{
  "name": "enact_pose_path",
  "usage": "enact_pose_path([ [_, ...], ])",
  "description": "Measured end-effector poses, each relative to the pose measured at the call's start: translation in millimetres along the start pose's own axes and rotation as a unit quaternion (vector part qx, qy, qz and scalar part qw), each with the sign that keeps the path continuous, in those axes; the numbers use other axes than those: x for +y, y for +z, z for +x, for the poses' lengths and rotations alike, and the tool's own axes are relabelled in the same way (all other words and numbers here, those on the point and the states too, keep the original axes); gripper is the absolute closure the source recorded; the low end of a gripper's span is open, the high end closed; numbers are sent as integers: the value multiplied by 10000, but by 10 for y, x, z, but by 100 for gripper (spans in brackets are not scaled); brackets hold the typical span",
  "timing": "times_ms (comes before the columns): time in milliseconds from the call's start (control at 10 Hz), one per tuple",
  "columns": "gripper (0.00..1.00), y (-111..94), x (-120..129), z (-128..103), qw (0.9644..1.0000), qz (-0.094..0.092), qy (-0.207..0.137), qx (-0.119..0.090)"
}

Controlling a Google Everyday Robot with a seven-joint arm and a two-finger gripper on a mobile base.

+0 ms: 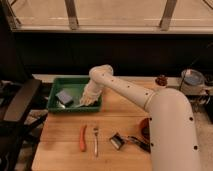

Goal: Wipe purple bowl with towel

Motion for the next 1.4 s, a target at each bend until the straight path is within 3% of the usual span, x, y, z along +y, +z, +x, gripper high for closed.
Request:
enact_pose_path([
  [300,100,-496,0,43,9997,73,31,237],
  [500,100,-1004,67,66,9989,61,-13,470],
  [600,100,-1309,201,111,9979,33,-39,642],
  [700,100,-1468,325,155,9973,5,-22,737],
  [1100,100,-2096,1350,339,9926,-151,495,1098],
  [1300,100,-2345,1999,315,9869,-230,965,1276],
  [1400,100,-2473,2354,257,9820,-279,1254,1382],
])
